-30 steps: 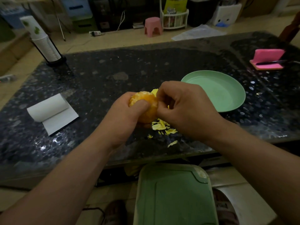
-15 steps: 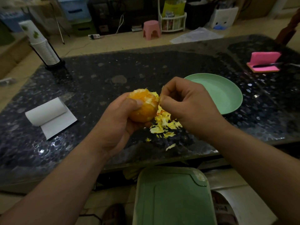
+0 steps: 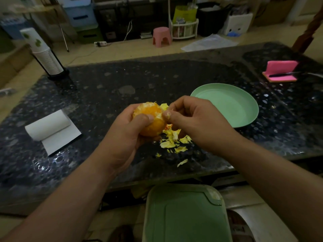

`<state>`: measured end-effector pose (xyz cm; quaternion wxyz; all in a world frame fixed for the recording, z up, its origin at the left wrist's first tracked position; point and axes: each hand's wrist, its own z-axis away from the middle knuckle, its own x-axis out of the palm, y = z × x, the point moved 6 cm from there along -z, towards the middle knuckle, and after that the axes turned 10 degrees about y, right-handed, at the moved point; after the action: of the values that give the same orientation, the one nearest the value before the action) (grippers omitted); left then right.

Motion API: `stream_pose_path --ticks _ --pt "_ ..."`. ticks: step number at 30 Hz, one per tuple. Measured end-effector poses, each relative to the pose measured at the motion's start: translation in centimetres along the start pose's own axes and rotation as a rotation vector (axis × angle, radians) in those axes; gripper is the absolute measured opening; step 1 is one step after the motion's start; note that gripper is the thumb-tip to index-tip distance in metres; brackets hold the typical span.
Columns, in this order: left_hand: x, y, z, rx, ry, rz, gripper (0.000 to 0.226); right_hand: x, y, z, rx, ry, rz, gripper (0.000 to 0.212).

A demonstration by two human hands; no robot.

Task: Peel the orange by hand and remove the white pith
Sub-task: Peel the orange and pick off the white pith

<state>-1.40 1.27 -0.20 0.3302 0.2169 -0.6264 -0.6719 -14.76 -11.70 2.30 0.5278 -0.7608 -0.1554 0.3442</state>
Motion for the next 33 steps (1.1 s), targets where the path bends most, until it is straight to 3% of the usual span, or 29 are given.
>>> stream_pose_path --ticks 4,9,16,26,33 --pt "0.02 -0.08 -0.05 0.040 0.021 -0.090 0.046 -0.25 0.17 -0.11 -0.037 0.003 0.070 0.008" --pt "-0.04 -0.07 -0.21 0.164 0.043 -0.296 0.053 0.10 0.11 -0.05 -0.112 0.013 0.331 0.011" --pt "0.25 0.16 0.03 0.212 0.026 -0.357 0.061 0.02 0.02 -0.09 -0.102 0.053 0.306 0.007" --pt "0.60 0.04 0.32 0.092 -0.016 -0.259 0.066 -0.29 -0.19 -0.05 -0.064 0.023 0.275 0.009" --pt "0.80 -0.38 0.55 -0.156 0.000 0.176 0.057 -0.30 0.05 -0.04 0.157 -0.057 -0.089 0.009"
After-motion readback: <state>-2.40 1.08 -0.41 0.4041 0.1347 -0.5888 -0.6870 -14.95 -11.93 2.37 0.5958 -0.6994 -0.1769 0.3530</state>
